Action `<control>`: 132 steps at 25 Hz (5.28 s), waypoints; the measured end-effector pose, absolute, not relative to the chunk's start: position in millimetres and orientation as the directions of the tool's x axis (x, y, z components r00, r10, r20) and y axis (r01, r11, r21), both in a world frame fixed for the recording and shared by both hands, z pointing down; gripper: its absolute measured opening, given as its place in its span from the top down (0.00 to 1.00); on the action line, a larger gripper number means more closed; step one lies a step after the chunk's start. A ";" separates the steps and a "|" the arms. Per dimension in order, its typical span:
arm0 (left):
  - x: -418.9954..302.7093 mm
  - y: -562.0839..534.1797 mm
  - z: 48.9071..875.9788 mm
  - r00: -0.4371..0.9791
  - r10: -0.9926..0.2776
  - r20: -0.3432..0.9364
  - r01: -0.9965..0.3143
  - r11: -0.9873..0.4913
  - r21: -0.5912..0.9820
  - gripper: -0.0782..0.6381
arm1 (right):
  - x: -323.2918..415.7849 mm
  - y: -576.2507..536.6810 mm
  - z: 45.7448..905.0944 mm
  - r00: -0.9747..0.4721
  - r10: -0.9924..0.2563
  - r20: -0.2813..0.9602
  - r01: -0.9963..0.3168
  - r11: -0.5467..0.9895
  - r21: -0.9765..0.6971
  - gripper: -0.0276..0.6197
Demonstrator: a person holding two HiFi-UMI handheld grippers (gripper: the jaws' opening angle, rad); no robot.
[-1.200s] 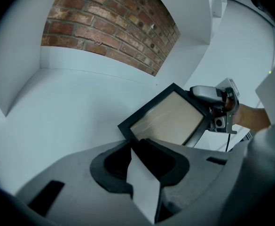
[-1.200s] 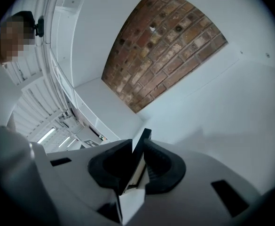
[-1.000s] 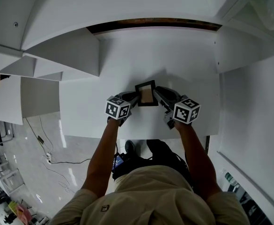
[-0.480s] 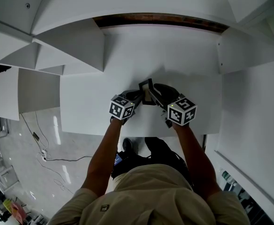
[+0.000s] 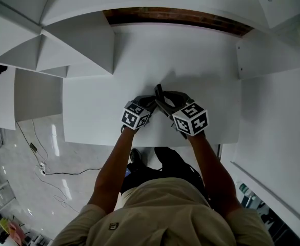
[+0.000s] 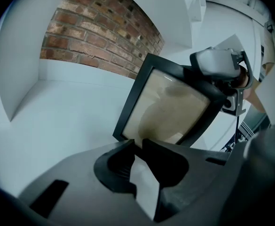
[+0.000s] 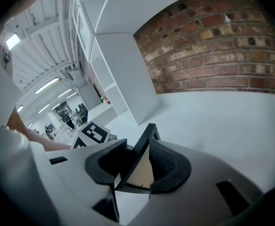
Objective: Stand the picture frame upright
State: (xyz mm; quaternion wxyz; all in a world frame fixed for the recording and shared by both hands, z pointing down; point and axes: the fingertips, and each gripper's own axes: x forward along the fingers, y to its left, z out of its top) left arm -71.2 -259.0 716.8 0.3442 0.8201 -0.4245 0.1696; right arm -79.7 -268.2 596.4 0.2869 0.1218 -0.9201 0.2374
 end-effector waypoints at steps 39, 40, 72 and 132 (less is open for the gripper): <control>-70.4 -239.5 618.7 0.720 -0.558 0.412 -0.619 -0.785 0.019 0.78 | -34.9 -252.8 601.6 -0.705 0.190 0.684 0.117 0.981 -0.152 0.72; -70.6 -239.9 618.6 0.719 -0.561 0.410 -0.623 -0.782 0.022 0.78 | -28.7 -254.7 603.5 -0.706 0.176 0.686 0.098 0.984 -0.152 0.72; -70.1 -232.8 617.0 0.699 -0.547 0.461 -0.607 -0.795 -0.023 0.78 | -6.7 -259.4 611.7 -0.782 0.074 0.619 -0.043 0.984 -0.172 0.80; -117.2 -158.4 496.9 0.609 -0.678 0.411 -0.668 -0.718 -0.196 0.78 | 6.6 -226.7 487.8 -0.837 -0.284 0.467 -0.327 0.945 -0.011 0.82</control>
